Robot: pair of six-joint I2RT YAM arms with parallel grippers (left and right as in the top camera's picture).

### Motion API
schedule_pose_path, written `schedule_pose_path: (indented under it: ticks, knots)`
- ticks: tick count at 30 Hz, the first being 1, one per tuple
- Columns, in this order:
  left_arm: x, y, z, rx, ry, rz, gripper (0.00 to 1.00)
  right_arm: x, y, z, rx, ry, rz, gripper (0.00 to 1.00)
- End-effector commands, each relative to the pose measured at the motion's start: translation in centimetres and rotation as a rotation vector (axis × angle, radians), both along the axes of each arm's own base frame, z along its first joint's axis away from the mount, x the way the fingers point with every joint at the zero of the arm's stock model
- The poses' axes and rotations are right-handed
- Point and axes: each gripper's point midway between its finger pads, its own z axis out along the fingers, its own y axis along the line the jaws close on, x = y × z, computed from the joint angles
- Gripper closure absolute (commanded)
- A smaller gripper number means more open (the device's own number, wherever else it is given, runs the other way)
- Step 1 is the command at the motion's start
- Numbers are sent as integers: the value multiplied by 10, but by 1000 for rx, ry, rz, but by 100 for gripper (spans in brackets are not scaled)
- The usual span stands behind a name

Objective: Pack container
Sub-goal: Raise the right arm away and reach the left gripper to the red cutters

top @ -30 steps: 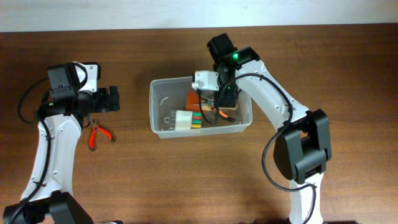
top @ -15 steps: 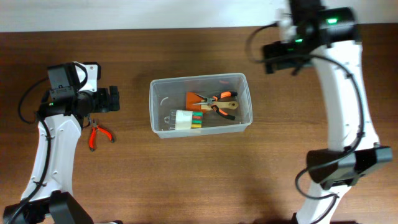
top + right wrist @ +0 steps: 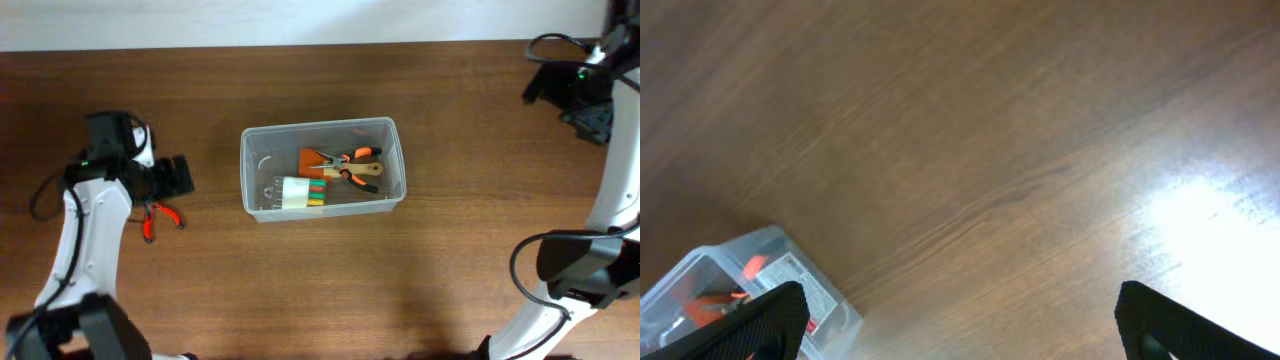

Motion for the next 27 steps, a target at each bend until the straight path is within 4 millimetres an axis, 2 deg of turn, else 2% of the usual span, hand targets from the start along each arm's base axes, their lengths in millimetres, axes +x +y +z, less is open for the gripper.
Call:
schedule_pose_path:
  ticks: [1, 2, 4, 7, 13, 17, 22, 27]
  knots:
    - [-12, 14, -27, 3, 111, 208, 19, -3, -3, -9, 34, 20, -40, 2]
    - [-16, 13, -34, -4, 140, 236, 22, -3, -5, -11, 35, 23, -43, 2]
    - [-24, 12, -48, -20, 203, 298, 21, -2, -5, -15, 35, 28, -43, 2]
    - [-30, 12, -65, -30, 262, 354, 7, -3, -5, -20, 36, 39, -44, 2]
    - [-29, 16, -91, -28, 300, 458, 7, -5, -4, -27, 43, 62, -43, 2]
    - [-26, 16, -102, -31, 304, 485, 19, -7, -4, -32, 47, 76, -44, 2]
    - [-18, 18, -117, -32, 296, 485, 22, -6, -4, -32, 47, 75, -44, 2]
    - [-18, 18, -129, -31, 310, 485, 38, -6, -5, -33, 39, 77, -45, 2]
